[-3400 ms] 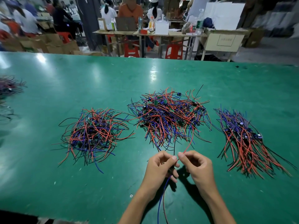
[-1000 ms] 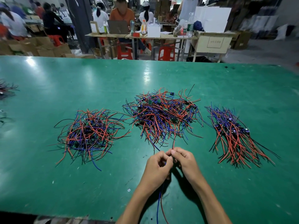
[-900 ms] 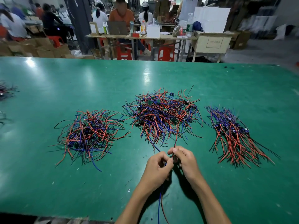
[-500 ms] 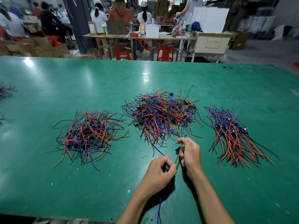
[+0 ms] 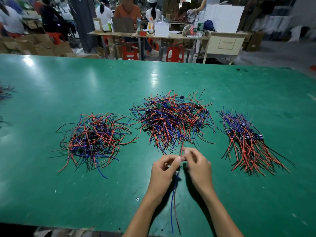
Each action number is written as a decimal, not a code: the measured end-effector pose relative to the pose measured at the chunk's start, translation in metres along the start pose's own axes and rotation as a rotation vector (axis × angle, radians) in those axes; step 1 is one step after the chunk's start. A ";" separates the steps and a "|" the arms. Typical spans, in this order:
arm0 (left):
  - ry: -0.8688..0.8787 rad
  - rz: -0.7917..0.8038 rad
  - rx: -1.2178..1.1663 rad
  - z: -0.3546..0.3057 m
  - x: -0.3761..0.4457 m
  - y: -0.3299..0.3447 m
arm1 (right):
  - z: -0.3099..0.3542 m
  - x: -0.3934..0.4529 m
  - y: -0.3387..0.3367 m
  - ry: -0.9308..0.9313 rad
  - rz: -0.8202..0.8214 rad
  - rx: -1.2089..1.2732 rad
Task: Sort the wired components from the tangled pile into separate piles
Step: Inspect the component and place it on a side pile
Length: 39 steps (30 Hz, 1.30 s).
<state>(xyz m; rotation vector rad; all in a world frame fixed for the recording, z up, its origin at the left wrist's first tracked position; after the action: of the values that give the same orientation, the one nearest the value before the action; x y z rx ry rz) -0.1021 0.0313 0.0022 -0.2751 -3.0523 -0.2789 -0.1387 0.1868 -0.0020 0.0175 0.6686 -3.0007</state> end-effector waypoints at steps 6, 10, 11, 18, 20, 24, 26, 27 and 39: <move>-0.053 -0.132 -0.529 0.016 -0.001 -0.021 | 0.031 -0.015 0.040 -0.242 0.357 -0.175; -0.078 -0.218 -0.673 0.024 -0.004 -0.030 | 0.030 -0.018 0.037 -0.260 0.365 0.199; -0.078 -0.216 -0.679 0.024 -0.003 -0.030 | 0.030 -0.018 0.035 -0.257 0.362 0.286; -0.018 -0.114 -0.470 0.015 -0.003 -0.024 | 0.015 -0.014 0.010 -0.165 0.179 0.515; -0.003 -0.079 -0.326 0.011 -0.005 -0.020 | 0.009 -0.012 0.007 -0.149 0.154 0.628; 0.033 -0.036 -0.203 0.000 -0.008 -0.011 | 0.004 -0.009 0.007 -0.140 0.208 0.654; 0.035 -0.055 -0.204 0.000 -0.008 -0.012 | 0.005 -0.010 0.010 -0.150 0.254 0.597; 0.031 -0.064 -0.204 -0.001 -0.008 -0.013 | 0.006 -0.010 0.011 -0.152 0.264 0.580; -0.020 -0.046 -0.145 0.001 -0.005 -0.009 | 0.002 -0.012 0.011 -0.082 0.334 0.838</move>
<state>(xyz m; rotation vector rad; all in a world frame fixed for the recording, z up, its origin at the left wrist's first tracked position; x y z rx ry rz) -0.0987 0.0214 -0.0008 -0.2174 -3.0654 -0.5049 -0.1258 0.1765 -0.0041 0.0429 -0.5655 -2.6926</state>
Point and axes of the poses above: each hand's wrist, its own x-axis towards the middle knuckle, its own y-axis out of the palm, z = x × y, the point moved 10 cm from there along x, towards the middle knuckle, and after that the axes turned 15 degrees about z, right-handed, at the moved point
